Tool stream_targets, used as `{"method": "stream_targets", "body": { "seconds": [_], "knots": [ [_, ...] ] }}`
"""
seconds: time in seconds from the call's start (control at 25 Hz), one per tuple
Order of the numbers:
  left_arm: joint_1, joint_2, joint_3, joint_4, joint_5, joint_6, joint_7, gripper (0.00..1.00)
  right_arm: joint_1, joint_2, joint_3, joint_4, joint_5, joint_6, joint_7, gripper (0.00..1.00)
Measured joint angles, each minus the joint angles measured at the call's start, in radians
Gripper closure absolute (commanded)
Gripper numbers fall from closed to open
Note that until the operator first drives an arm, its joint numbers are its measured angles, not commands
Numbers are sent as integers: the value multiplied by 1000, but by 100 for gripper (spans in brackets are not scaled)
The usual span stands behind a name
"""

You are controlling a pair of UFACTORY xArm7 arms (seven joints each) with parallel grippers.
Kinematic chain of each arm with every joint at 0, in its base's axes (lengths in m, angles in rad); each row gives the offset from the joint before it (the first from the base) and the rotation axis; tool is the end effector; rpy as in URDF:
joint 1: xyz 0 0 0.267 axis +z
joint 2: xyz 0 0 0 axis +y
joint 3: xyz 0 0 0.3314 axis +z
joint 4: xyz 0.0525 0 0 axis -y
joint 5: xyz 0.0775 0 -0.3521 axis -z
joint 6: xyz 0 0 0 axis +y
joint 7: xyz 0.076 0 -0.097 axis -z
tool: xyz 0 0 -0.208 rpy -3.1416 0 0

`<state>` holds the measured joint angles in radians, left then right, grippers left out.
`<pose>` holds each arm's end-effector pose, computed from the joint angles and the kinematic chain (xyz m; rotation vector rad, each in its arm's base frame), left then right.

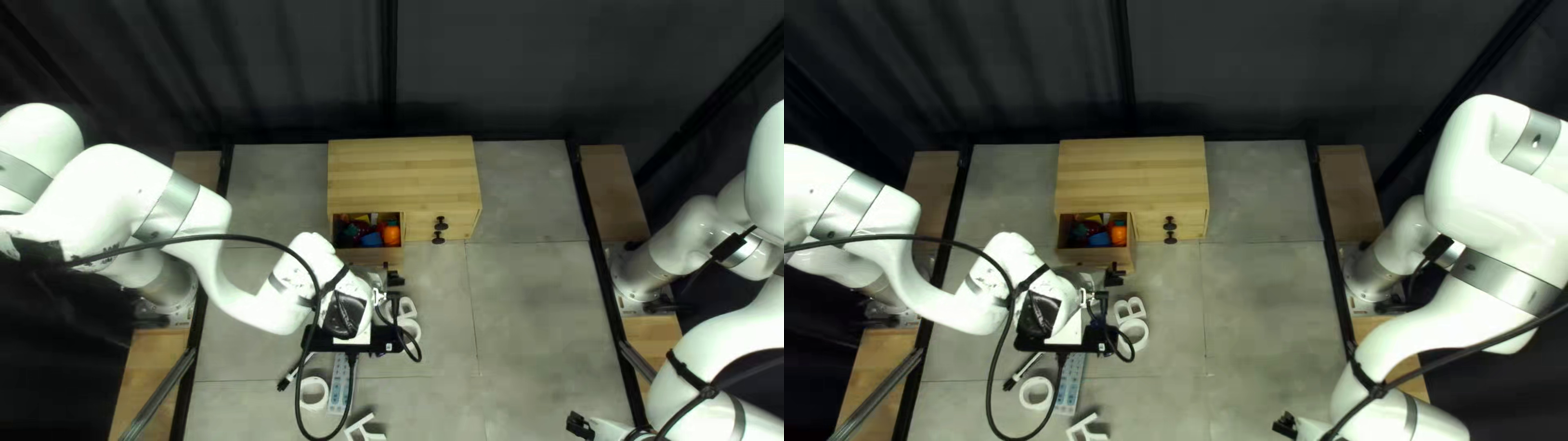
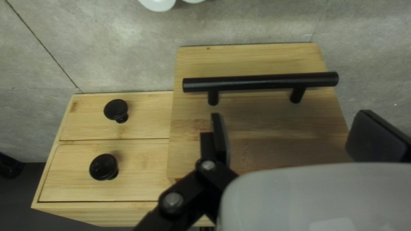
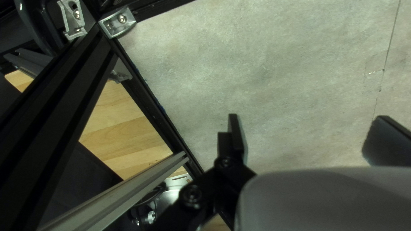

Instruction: Open drawers and place objects into drawer and close

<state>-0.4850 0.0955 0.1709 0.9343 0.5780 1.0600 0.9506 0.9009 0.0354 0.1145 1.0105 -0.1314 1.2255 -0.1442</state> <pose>0.4481 -0.0121 0.1303 -1.8766 1.9495 0.4936 0.2388 0.3208 0.1504 2.3949 1.6740 -0.2624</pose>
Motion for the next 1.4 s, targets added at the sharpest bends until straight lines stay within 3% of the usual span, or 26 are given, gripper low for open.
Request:
{"method": "stream_targets", "body": {
  "seconds": [1.4],
  "knots": [
    [30, -9, 36, -36, 92, -50, -21, 0, 0, 0, 0, 0, 0, 0, 0, 0]
  ]
}}
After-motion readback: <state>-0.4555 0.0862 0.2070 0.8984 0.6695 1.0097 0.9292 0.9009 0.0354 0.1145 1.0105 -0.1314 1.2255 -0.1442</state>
